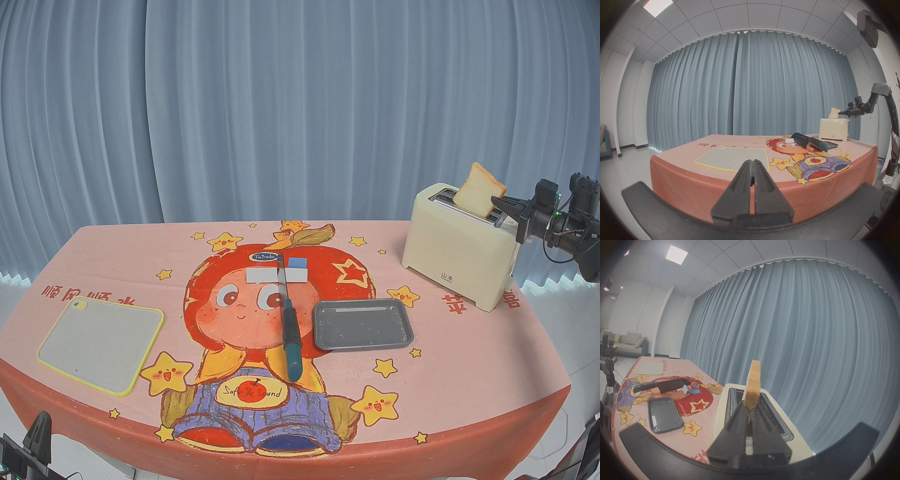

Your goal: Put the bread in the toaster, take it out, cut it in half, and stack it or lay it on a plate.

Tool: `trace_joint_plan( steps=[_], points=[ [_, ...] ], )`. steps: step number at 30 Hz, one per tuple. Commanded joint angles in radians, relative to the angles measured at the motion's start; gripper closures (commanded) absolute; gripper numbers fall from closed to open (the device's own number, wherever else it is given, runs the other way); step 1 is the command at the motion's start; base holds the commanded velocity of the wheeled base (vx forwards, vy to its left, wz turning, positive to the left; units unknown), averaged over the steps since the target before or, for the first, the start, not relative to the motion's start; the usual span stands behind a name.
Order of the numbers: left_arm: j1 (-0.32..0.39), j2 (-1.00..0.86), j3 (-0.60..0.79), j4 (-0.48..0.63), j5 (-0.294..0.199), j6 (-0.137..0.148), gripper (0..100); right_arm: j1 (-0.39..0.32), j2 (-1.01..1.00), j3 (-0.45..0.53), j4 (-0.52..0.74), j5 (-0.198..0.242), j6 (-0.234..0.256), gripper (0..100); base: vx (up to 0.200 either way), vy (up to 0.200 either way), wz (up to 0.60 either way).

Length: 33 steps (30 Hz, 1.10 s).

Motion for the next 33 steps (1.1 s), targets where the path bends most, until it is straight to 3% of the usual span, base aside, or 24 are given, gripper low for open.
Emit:
trace_joint_plan(
  steps=[1,4,5,20,28,33],
  points=[
    [0.0,-0.006,0.018,0.0,0.001,0.0,100,0.0,0.005,-0.004,0.001,0.0,0.0,100,0.0,0.0,0.0],
    [0.0,-0.006,0.018,0.0,0.001,0.0,100,0.0,0.005,-0.002,0.001,0.0,0.0,100,0.0,0.0,0.0],
    [0.0,-0.006,0.018,0.0,0.001,0.0,100,0.0,0.005,-0.001,0.001,0.0,0.0,0,0.0,0.0,0.0],
    [0.0,-0.006,0.018,0.0,0.001,0.0,100,0.001,-0.032,-0.002,-0.001,-0.007,0.018,0,0.0,0.0,0.0],
    [0.0,-0.006,0.018,0.0,0.001,0.0,100,0.003,-0.199,0.065,0.001,-0.01,0.161,0,0.0,0.0,0.0],
    [0.0,-0.006,0.018,0.0,0.001,0.0,100,-0.009,-0.285,0.174,-0.001,-0.026,0.17,0,0.0,0.0,0.0]
  ],
)
